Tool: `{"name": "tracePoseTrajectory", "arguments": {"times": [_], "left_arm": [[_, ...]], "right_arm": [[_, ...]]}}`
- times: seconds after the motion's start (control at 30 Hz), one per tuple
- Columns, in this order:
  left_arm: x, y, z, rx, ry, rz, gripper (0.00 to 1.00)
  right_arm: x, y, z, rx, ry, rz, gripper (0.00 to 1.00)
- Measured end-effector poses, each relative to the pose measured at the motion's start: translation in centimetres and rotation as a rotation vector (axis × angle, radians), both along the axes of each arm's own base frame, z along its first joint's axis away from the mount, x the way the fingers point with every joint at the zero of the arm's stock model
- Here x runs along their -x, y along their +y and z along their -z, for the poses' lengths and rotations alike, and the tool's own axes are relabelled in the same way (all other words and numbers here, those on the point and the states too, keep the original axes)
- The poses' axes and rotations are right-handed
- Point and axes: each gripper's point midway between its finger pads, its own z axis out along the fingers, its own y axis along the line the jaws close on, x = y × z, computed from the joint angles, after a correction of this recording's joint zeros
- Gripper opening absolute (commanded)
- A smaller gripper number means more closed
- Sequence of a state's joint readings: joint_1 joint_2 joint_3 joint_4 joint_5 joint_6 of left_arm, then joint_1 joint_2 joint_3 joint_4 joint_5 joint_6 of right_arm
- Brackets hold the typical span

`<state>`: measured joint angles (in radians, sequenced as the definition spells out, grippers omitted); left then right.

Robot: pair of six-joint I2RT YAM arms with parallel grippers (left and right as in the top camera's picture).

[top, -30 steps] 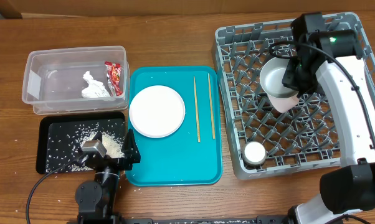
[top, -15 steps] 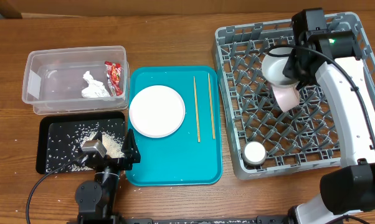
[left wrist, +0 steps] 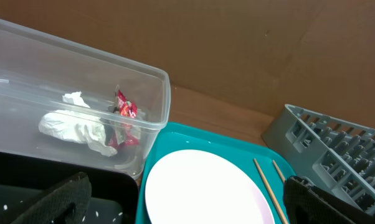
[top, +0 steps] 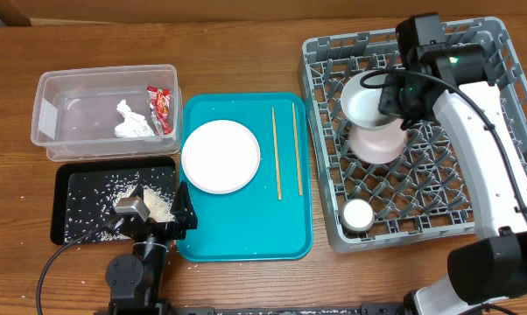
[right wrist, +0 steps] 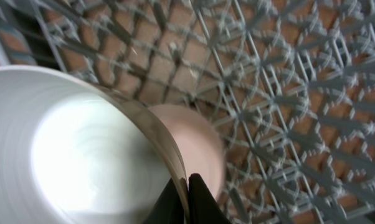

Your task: Sort waste into correct bins and load items into the dishwasher

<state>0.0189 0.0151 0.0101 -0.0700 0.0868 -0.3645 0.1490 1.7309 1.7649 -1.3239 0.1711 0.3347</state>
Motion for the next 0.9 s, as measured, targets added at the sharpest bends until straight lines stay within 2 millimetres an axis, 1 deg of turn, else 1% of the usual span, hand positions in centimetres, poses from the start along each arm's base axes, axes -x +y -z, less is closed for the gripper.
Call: {"name": "tracePoseTrajectory", "arguments": {"times": [0.1,0.17,0.23,0.3,0.37,0.47,0.5,0.53,0.6,0.67,0.77,0.83,0.9], "left_arm": [[0.0,0.0,0.0,0.000,0.000,0.000,1.00],[0.0,0.0,0.0,0.000,0.000,0.000,1.00],[0.0,0.0,0.0,0.000,0.000,0.000,1.00],[0.0,0.0,0.0,0.000,0.000,0.000,1.00],[0.0,0.0,0.0,0.000,0.000,0.000,1.00],[0.0,0.0,0.0,0.000,0.000,0.000,1.00],[0.0,0.0,0.0,0.000,0.000,0.000,1.00],[0.0,0.0,0.0,0.000,0.000,0.000,1.00],[0.0,0.0,0.0,0.000,0.000,0.000,1.00],[0.0,0.0,0.0,0.000,0.000,0.000,1.00],[0.0,0.0,0.0,0.000,0.000,0.000,1.00],[0.0,0.0,0.0,0.000,0.000,0.000,1.00],[0.0,0.0,0.0,0.000,0.000,0.000,1.00]], "right_arm": [[-0.2,-0.5,-1.4,-0.016,-0.052,0.008,0.04],[0.1,-1.1,-2.3,-0.022,-0.076,0.018,0.04],[0.2,-1.8,-2.8,-0.020,-0.091,0.034,0.04],[0.2,-2.9,-2.9,-0.010,-0.093,0.069,0.04],[0.6,-4.7,-2.8,0.016,-0.086,0.144,0.04],[2.4,-9.4,-2.7,0.114,-0.048,0.326,0.04],[3.3,-11.1,-2.8,0.161,-0.033,0.390,0.04],[4.6,-13.1,-3.1,0.233,-0.015,0.476,0.04],[6.5,-15.8,-3.9,0.347,-0.006,0.604,0.04],[7.3,-17.2,-4.9,0.434,-0.032,0.681,0.04],[7.3,-18.5,-6.1,0.518,-0.096,0.753,0.04],[7.5,-19.1,-6.3,0.560,-0.107,0.773,0.04],[8.0,-19.5,-6.0,0.612,-0.084,0.776,0.04]]}}
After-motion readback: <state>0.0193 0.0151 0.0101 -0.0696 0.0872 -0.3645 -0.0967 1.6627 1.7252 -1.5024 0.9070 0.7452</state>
